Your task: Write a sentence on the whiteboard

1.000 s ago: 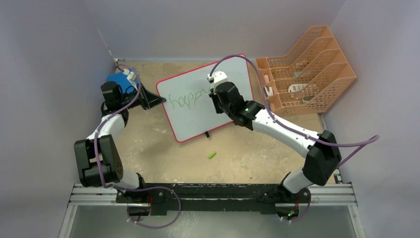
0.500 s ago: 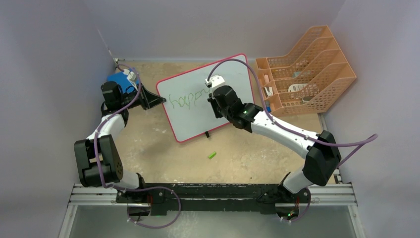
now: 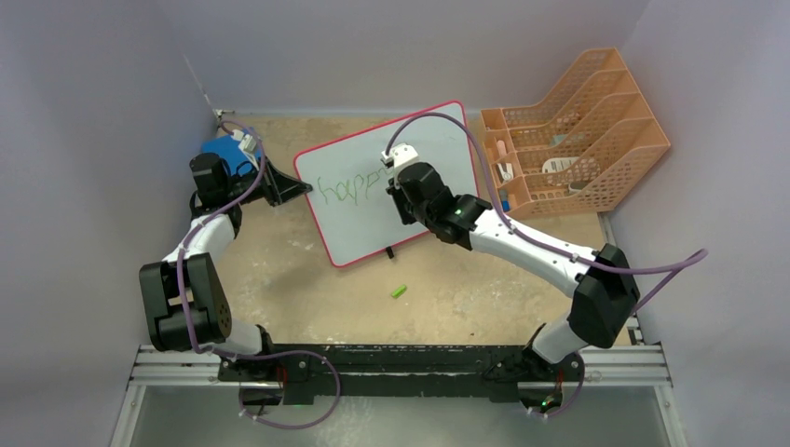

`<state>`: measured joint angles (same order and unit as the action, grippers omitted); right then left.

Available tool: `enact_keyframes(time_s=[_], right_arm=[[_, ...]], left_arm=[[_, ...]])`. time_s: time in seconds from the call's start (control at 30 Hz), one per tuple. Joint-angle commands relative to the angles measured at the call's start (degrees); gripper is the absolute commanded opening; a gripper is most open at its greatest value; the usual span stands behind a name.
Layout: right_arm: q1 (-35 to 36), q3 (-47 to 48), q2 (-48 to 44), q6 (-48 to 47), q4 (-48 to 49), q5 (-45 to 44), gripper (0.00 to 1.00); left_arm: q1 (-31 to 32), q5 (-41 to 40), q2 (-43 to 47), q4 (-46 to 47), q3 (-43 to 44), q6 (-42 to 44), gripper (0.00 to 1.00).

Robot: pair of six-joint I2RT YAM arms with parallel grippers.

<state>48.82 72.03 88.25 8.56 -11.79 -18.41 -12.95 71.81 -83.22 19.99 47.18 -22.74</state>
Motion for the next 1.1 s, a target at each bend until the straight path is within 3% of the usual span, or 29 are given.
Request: enact_keyframes(time_s=[0.0,0.67,1.07], right_arm=[[0.26,3.16,0.34,0.42,1.45,0.16,0.0],[0.07,2.72,-5.49,-0.36,1.87,-2.21,0.0],[-3.5,0.07,-7.86,-1.47,2.1,-3.12,0.0]], left_arm=[[0.91,0.33,1.48,0.4,1.19,2.44,0.0],[0.91,-0.1,1.57,-0.03,1.23,2.79,0.0],[0.91,-0.27,1.57,-0.04,1.16,2.88,0.0]])
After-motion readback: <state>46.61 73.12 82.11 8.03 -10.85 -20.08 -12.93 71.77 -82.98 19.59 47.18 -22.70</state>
